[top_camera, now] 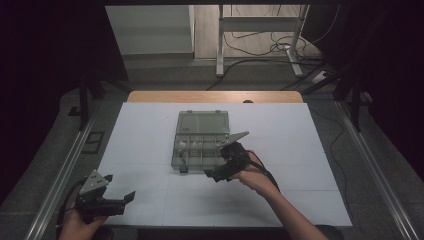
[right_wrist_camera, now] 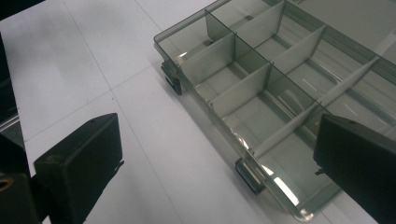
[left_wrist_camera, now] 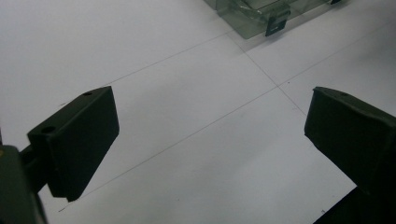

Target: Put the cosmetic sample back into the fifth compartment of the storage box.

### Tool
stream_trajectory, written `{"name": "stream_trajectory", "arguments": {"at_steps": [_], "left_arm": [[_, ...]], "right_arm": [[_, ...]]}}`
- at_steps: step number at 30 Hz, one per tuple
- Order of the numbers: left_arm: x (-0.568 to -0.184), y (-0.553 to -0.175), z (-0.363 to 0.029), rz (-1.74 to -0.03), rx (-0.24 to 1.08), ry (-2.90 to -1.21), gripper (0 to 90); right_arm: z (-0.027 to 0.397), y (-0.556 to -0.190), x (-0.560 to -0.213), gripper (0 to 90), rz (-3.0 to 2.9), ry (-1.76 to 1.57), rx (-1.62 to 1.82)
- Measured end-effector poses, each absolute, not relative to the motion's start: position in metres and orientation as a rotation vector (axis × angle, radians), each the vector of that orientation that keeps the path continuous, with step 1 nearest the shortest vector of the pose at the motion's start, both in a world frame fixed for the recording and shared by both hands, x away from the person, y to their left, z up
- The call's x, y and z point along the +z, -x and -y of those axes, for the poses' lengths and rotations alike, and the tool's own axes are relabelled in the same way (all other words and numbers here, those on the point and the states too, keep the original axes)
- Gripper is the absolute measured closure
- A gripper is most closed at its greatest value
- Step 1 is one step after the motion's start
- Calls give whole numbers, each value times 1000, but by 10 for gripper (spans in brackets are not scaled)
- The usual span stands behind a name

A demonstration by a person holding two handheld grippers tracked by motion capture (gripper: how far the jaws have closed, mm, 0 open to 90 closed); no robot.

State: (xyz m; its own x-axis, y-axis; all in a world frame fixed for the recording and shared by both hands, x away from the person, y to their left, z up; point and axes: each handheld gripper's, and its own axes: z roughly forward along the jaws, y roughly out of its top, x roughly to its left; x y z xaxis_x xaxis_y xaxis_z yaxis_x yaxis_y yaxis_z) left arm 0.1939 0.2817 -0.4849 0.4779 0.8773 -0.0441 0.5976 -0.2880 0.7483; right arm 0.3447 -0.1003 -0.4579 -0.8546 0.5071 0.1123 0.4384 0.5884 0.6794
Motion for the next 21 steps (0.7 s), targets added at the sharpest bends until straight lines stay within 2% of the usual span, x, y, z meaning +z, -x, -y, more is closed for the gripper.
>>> {"name": "stream_trajectory", "arguments": {"at_steps": [21], "left_arm": [[-485,-194,-281,-1218,498,-2006,36]], "right_arm": [[127,-337,-458,20,-2666,-867,1089]]}}
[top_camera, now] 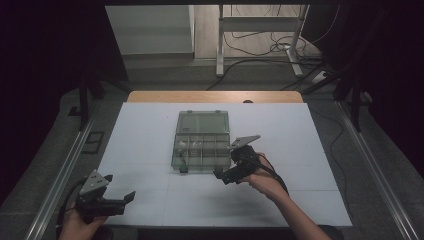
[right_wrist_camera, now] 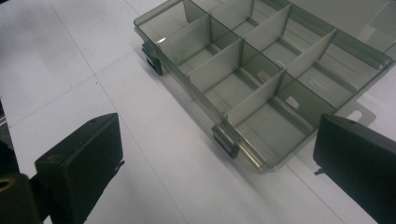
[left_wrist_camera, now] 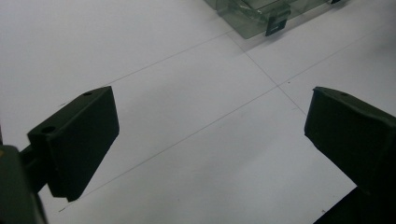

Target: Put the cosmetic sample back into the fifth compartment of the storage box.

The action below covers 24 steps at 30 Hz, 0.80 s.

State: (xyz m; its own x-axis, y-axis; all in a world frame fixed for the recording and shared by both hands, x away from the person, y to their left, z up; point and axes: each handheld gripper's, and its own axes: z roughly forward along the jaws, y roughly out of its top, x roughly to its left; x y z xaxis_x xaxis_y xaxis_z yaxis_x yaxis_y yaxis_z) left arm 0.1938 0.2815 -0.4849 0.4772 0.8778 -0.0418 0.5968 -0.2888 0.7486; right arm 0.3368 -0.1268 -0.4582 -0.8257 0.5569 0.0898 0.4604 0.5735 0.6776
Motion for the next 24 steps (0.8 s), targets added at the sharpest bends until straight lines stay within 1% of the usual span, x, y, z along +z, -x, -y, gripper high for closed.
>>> {"name": "stream_trajectory", "arguments": {"at_steps": [24], "left_arm": [[-485,-194,-281,-1220,501,-2008,36]], "right_arm": [[170,-323,-459,22,-2633,-911,1035]]}}
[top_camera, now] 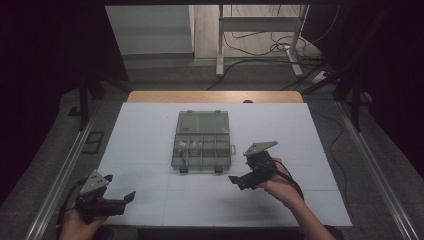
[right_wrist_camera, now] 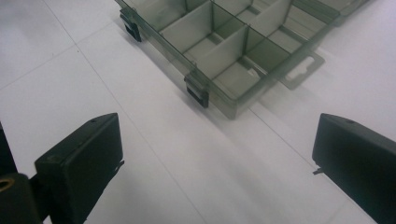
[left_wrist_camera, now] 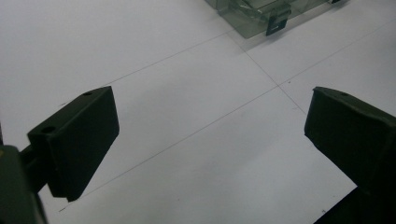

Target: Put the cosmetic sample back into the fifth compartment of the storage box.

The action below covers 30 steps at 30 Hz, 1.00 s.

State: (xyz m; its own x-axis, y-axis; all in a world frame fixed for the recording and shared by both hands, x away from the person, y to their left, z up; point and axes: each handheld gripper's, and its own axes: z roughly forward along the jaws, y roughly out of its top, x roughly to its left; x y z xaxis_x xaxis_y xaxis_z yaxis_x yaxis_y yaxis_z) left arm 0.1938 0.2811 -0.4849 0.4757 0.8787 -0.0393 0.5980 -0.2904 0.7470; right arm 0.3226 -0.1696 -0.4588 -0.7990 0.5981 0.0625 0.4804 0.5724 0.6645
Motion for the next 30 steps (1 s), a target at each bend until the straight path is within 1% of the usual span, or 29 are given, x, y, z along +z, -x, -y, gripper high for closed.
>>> {"name": "stream_trajectory", "arguments": {"at_steps": [12,30], "left_arm": [[-485,-194,-281,-1222,500,-2007,36],[-485,-194,-281,-1226,500,-2006,36]], "right_arm": [[199,-311,-455,23,-2562,-967,1054],[231,-298,-454,22,-2487,-1016,1012]]}}
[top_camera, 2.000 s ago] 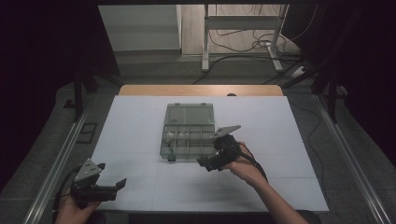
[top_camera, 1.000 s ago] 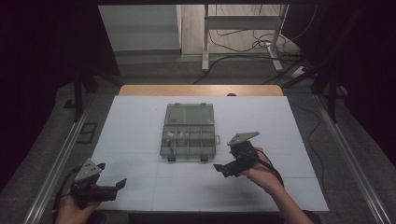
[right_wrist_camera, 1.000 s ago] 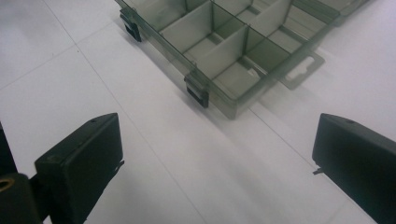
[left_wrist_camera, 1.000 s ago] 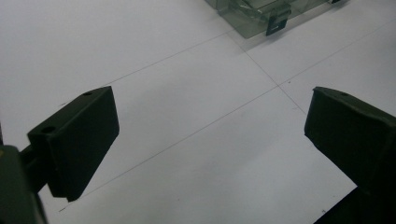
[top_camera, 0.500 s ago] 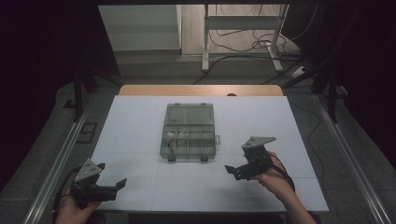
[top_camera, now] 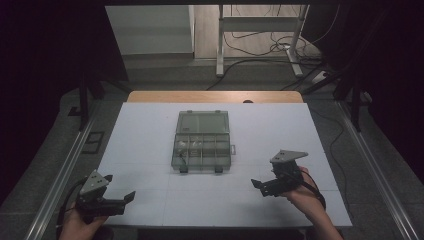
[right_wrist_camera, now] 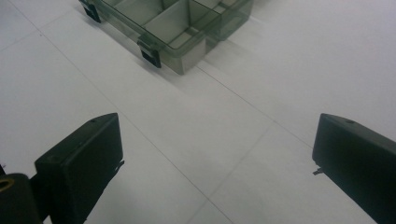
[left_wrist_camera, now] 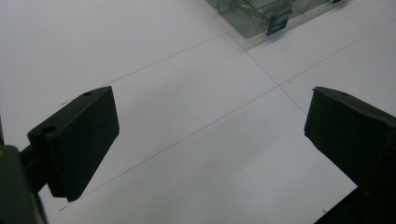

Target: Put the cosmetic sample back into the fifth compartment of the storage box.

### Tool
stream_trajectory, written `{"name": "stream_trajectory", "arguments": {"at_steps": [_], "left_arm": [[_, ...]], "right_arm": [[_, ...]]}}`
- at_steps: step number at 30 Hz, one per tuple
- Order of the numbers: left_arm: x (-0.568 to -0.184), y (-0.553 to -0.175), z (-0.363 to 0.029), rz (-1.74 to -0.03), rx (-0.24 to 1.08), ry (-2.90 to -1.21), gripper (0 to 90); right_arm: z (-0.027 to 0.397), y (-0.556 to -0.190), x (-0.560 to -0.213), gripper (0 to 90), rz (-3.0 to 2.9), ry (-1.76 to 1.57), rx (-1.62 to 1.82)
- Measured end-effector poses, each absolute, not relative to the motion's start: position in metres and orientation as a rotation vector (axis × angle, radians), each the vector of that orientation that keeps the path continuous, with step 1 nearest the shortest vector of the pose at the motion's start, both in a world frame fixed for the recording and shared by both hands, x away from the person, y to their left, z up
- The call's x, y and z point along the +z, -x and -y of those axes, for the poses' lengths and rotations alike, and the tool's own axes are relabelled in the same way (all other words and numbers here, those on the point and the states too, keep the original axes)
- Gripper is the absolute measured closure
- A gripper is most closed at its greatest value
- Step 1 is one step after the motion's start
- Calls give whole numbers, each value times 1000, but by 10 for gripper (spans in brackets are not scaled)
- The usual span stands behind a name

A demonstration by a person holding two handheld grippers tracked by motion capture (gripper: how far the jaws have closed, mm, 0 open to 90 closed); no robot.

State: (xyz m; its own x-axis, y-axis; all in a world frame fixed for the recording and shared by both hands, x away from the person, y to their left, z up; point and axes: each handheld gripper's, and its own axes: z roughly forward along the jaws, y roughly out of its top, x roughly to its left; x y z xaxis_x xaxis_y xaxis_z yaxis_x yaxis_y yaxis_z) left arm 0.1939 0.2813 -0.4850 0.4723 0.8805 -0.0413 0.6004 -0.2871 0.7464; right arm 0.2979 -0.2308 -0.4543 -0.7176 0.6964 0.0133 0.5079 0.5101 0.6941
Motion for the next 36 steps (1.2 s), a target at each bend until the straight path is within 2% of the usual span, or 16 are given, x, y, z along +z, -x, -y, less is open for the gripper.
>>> {"name": "stream_trajectory", "arguments": {"at_steps": [23,36], "left_arm": [[-485,-194,-287,-1243,475,-1949,30],[-484,-193,-288,-1240,474,-1944,30]], "right_arm": [[285,-274,-458,18,-2356,-1151,1006],[295,-269,-470,21,-2368,-1191,950]]}}
